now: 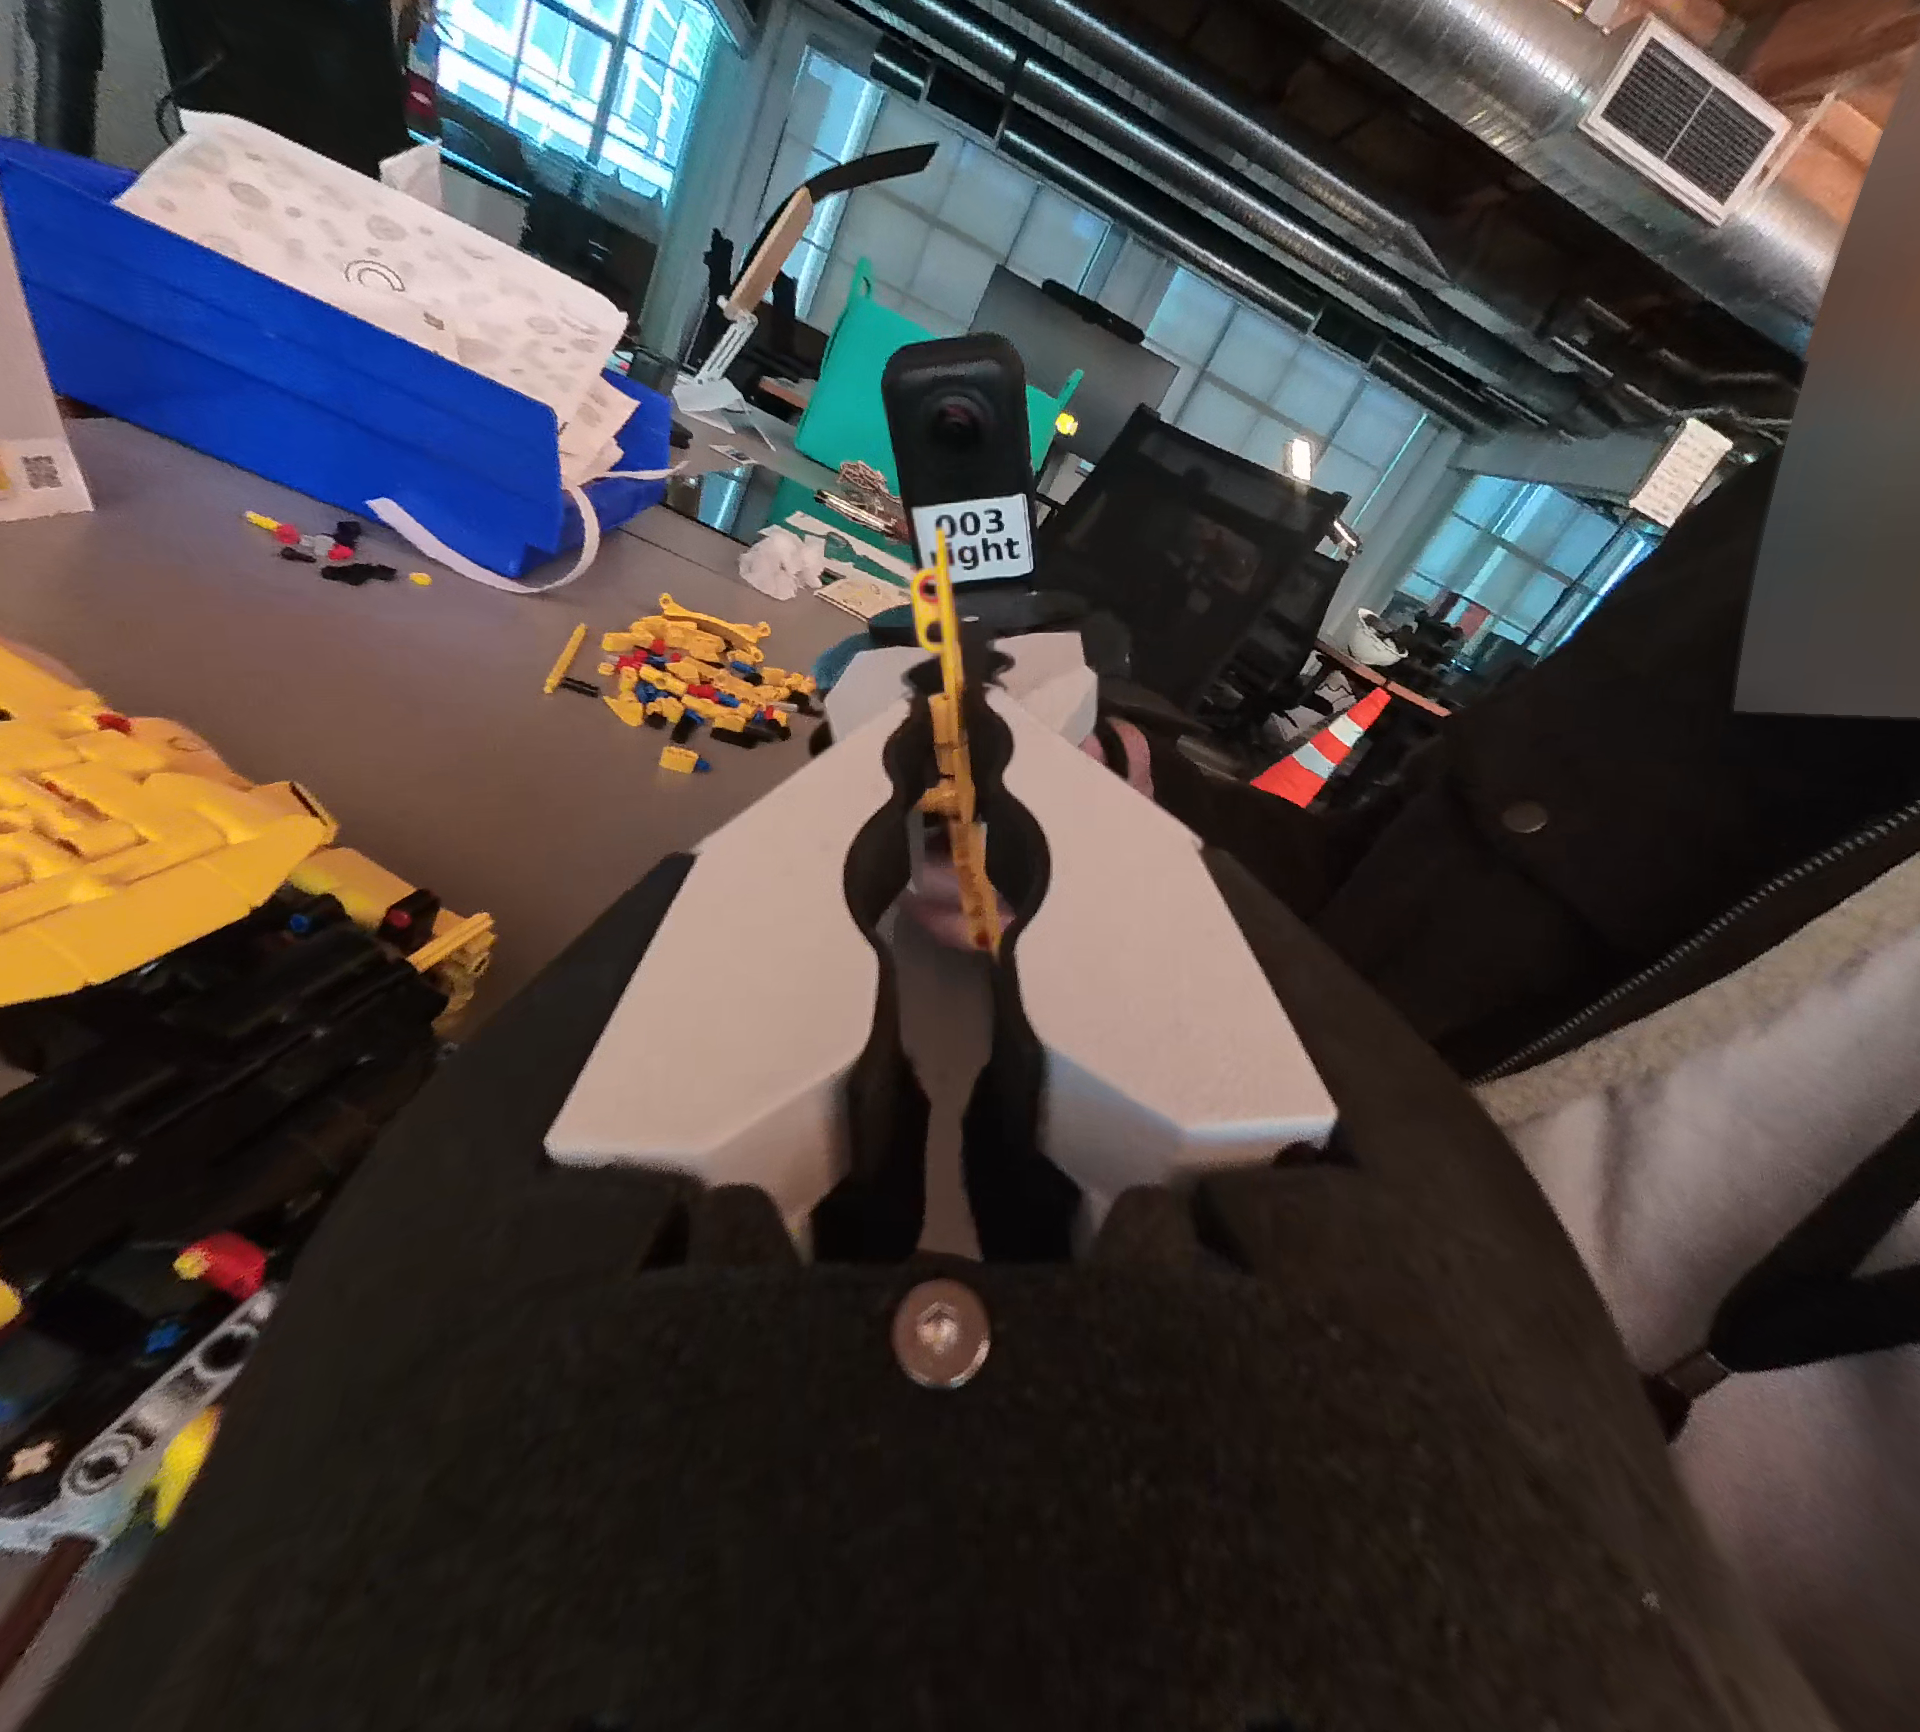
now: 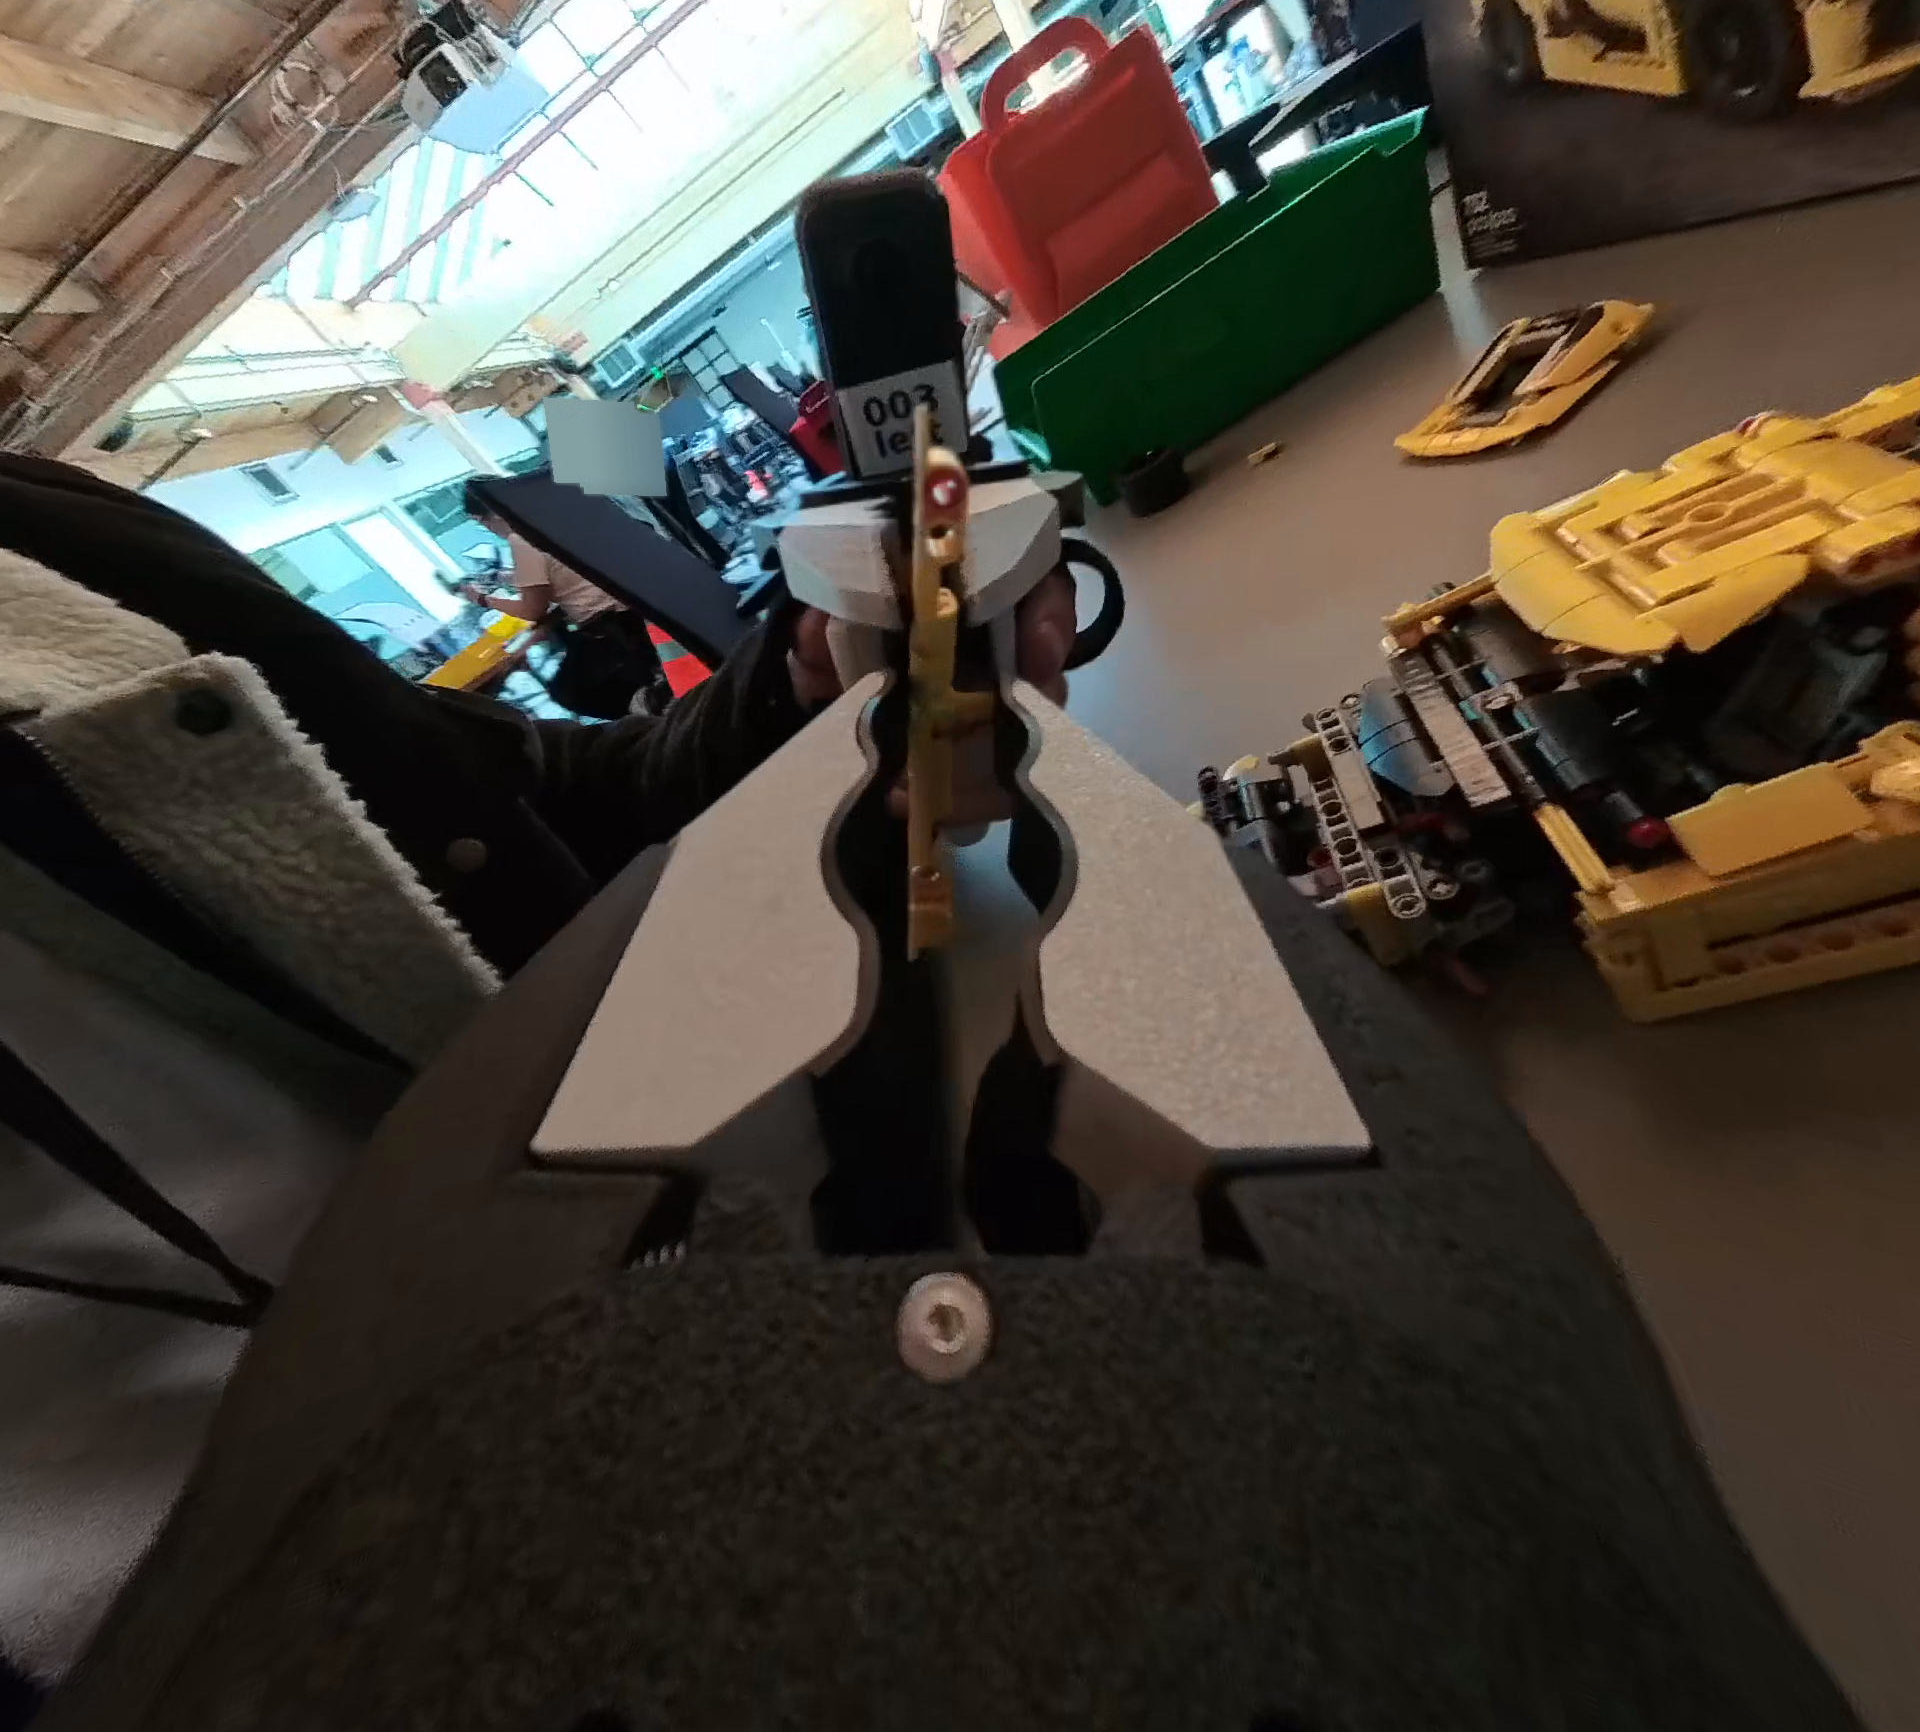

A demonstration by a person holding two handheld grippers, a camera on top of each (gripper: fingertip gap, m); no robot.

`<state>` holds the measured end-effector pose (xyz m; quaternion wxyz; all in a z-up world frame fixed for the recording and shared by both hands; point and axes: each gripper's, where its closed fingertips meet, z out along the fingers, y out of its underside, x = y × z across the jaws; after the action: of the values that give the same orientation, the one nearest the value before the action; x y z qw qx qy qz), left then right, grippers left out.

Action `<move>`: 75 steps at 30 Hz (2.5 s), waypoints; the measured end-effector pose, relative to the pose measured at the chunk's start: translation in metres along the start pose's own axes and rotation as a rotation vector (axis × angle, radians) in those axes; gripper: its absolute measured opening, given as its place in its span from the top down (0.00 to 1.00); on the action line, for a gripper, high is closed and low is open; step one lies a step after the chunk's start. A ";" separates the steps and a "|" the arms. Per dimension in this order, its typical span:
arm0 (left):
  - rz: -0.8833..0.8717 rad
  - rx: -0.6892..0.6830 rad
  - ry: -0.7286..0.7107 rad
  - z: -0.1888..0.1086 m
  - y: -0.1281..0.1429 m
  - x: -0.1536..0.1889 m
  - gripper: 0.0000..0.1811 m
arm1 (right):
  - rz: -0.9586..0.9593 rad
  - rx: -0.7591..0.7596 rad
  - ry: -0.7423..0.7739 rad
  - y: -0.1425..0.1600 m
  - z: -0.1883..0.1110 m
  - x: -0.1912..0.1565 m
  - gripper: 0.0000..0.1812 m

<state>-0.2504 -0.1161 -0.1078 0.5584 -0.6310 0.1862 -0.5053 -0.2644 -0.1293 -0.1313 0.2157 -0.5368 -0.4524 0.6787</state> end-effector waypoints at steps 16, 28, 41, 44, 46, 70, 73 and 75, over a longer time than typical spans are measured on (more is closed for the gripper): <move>-0.258 0.359 -0.101 -0.049 -0.049 -0.045 0.97 | 0.058 -0.188 0.234 0.031 -0.001 0.046 0.92; -0.165 0.135 -0.082 -0.023 -0.023 -0.029 0.97 | -0.176 -0.608 0.289 0.102 -0.002 0.054 0.81; 1.671 -0.541 -0.777 -0.007 0.023 -0.045 0.97 | -0.110 -0.028 0.197 -0.003 -0.020 0.032 0.84; 1.694 -0.549 -0.753 -0.006 0.026 -0.044 0.97 | -0.141 -0.028 0.211 -0.003 -0.018 0.031 0.86; 1.730 -0.545 -0.754 -0.003 0.027 -0.040 0.97 | -0.140 -0.040 0.206 -0.001 -0.018 0.030 0.91; -0.092 0.030 0.044 0.001 -0.004 0.007 0.95 | -0.653 0.097 0.187 -0.019 -0.015 -0.013 0.97; -0.102 0.021 0.057 0.000 -0.002 0.008 0.95 | -0.651 0.098 0.181 -0.019 -0.015 -0.013 0.97; -0.111 0.016 0.067 -0.001 -0.002 0.009 0.95 | -0.649 0.093 0.177 -0.017 -0.014 -0.012 0.97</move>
<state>-0.2478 -0.1229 -0.1027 0.5280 -0.6186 0.1653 -0.5579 -0.2506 -0.1249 -0.1102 0.4831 -0.4112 -0.5477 0.5455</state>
